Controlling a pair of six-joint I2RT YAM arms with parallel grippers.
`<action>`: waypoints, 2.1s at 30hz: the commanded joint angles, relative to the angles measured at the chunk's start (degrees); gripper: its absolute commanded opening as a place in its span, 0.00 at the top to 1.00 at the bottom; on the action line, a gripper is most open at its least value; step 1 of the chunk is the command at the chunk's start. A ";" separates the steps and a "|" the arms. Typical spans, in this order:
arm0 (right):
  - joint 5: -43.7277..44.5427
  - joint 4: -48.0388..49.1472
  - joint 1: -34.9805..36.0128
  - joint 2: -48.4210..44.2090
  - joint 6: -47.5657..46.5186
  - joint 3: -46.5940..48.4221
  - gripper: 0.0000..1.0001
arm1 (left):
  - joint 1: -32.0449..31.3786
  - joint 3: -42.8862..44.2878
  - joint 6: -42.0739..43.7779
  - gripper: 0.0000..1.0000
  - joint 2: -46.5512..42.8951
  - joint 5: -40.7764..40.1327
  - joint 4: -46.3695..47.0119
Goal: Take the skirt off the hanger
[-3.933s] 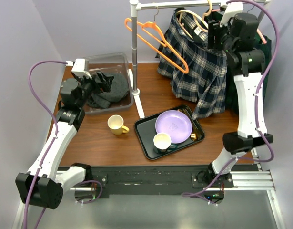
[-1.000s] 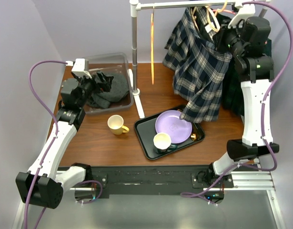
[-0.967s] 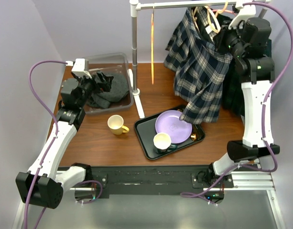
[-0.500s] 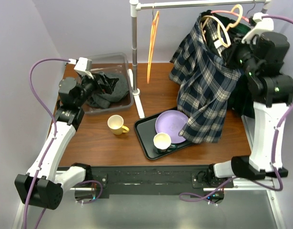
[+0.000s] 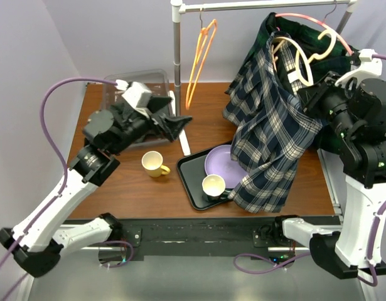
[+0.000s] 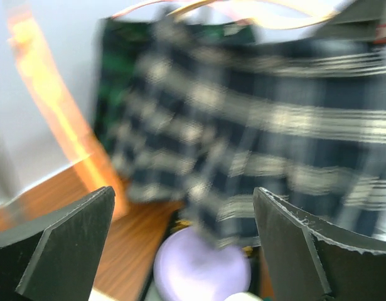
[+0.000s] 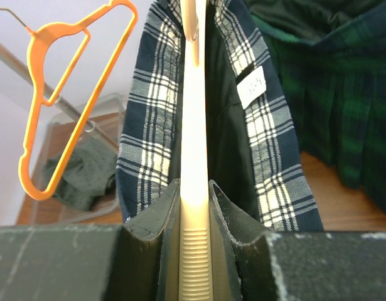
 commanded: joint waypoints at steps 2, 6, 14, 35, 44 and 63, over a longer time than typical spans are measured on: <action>1.88 14.13 -0.07 -2.17 8.65 -3.26 1.00 | -18.77 8.72 5.67 0.04 6.99 -10.58 -0.36; 4.43 17.21 -0.07 -2.52 11.12 -4.77 1.00 | -29.33 14.15 8.93 0.03 13.77 -14.01 1.49; 4.52 18.18 -0.07 -1.20 14.90 -2.66 1.00 | -35.52 15.93 13.66 0.00 22.73 -19.56 8.78; 3.99 24.33 -0.07 -5.25 17.80 -10.04 1.00 | -36.13 21.12 8.84 0.37 38.65 -11.32 17.40; 5.83 18.73 -0.07 3.62 18.07 4.87 1.00 | -36.13 10.26 10.07 1.00 33.22 -24.98 15.90; 5.83 26.27 -0.07 5.12 16.49 18.96 1.00 | -34.55 2.58 24.93 1.00 26.44 -61.74 24.52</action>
